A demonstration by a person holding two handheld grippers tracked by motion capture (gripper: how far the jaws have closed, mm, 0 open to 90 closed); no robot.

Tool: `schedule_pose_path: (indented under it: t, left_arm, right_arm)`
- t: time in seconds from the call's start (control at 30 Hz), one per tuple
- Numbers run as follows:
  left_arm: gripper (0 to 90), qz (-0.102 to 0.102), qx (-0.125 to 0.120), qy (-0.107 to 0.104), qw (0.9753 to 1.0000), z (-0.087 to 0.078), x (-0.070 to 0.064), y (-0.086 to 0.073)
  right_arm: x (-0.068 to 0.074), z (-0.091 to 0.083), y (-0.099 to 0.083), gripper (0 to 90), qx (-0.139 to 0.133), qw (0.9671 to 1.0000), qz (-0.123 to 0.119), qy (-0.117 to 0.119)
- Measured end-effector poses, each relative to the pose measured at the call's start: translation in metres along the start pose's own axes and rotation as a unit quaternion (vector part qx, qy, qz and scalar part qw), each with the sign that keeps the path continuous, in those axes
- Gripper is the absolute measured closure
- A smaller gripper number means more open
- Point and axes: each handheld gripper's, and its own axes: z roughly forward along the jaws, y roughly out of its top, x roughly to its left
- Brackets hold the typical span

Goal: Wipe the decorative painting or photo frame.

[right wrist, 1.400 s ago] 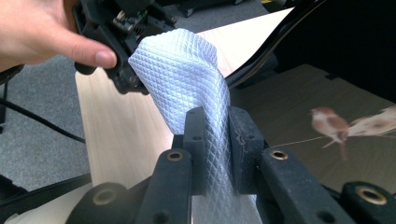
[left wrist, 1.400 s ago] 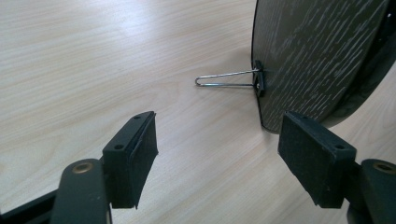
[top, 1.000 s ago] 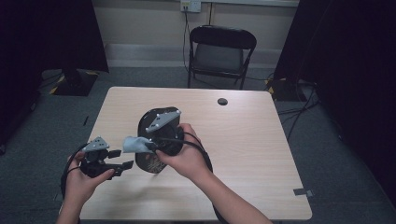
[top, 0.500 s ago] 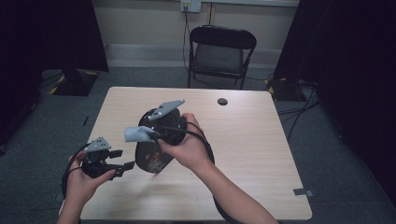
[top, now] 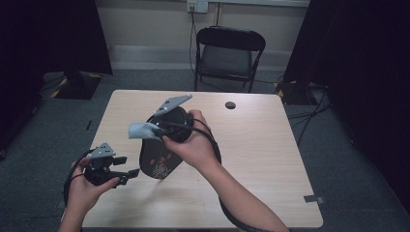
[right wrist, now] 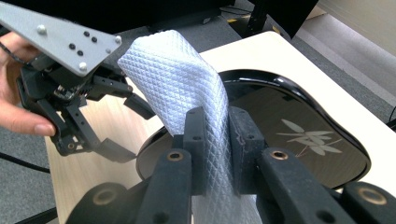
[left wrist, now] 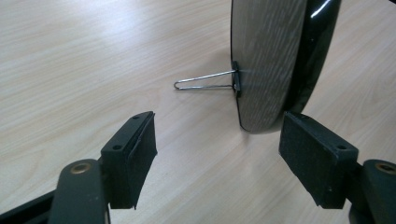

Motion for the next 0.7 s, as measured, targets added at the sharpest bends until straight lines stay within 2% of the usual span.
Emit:
schedule_pose_path:
  t: [0.3, 0.7]
  left_arm:
    - [27.5, -0.001, -0.006, -0.007, 1.0000, -0.004, -0.002, 0.001]
    - [27.5, 0.007, -0.009, -0.012, 0.9999, -0.004, -0.008, 0.003]
  right_arm:
    - [-0.004, 0.001, 0.002, 79.1, -0.001, 1.0000, 0.005, -0.002]
    - [-0.014, -0.005, 0.010, 79.2, -0.008, 0.9997, 0.008, -0.024]
